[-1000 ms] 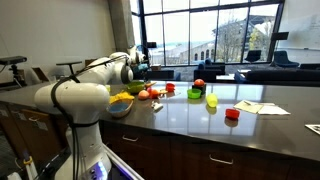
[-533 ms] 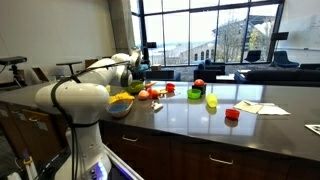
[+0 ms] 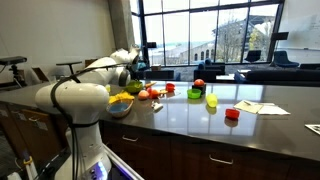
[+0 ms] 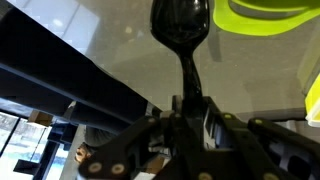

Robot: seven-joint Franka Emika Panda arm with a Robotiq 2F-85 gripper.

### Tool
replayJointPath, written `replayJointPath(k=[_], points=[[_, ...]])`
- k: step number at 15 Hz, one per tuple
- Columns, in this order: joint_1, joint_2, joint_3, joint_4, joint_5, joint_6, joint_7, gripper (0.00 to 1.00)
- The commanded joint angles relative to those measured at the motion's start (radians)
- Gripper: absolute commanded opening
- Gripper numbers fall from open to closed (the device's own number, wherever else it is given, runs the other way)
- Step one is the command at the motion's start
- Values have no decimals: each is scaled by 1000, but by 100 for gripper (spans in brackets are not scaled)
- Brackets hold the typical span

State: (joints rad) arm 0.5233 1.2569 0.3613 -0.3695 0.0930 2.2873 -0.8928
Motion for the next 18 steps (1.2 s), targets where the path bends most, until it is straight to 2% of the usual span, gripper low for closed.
replayJointPath(k=[1,4,7,11,18], points=[[10,-58,-19,-27,11,-51,-21,6],[32,-84,-44,-23,-4,-54,-4,6],[36,-100,-42,-24,9,-64,-8,6],[12,-83,-4,-21,54,-51,-20,6],[-55,33,75,31,201,-72,-4,6]])
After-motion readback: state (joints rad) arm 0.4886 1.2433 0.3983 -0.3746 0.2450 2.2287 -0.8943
